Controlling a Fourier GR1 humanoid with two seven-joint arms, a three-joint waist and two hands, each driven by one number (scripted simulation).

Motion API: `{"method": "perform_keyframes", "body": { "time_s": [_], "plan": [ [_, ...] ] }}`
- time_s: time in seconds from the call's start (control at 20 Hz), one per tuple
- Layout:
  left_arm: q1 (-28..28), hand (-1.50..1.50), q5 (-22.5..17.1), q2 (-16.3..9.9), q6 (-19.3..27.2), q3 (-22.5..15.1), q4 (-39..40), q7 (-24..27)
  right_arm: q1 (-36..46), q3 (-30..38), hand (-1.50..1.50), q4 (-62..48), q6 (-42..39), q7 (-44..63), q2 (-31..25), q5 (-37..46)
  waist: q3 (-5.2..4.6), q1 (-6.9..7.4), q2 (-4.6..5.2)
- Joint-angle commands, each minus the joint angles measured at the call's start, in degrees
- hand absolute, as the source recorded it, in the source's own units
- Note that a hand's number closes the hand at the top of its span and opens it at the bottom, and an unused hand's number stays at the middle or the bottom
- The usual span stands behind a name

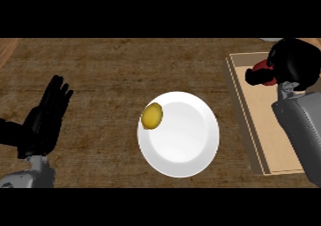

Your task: Pick the tomato from the plate and place it in the cardboard box

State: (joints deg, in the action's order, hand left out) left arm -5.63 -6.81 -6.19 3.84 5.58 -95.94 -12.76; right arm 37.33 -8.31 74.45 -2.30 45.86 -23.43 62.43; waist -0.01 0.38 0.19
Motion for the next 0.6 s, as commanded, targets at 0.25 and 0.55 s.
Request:
{"method": "perform_keyframes", "body": {
  "time_s": [0.25,0.55],
  "plan": [
    [0.51,0.0,0.21,0.32,0.46,-0.6,-2.35,-1.86,-1.93,6.54,-1.5,-13.51,-5.08,-8.07,-0.93,-6.85,0.04,0.15,-0.1],
    [-1.62,0.0,1.03,0.24,0.61,-0.29,0.88,-0.05,-1.29,9.37,-1.5,-10.59,17.01,-17.03,-0.92,-4.45,0.12,0.13,0.23]
  ]
}}
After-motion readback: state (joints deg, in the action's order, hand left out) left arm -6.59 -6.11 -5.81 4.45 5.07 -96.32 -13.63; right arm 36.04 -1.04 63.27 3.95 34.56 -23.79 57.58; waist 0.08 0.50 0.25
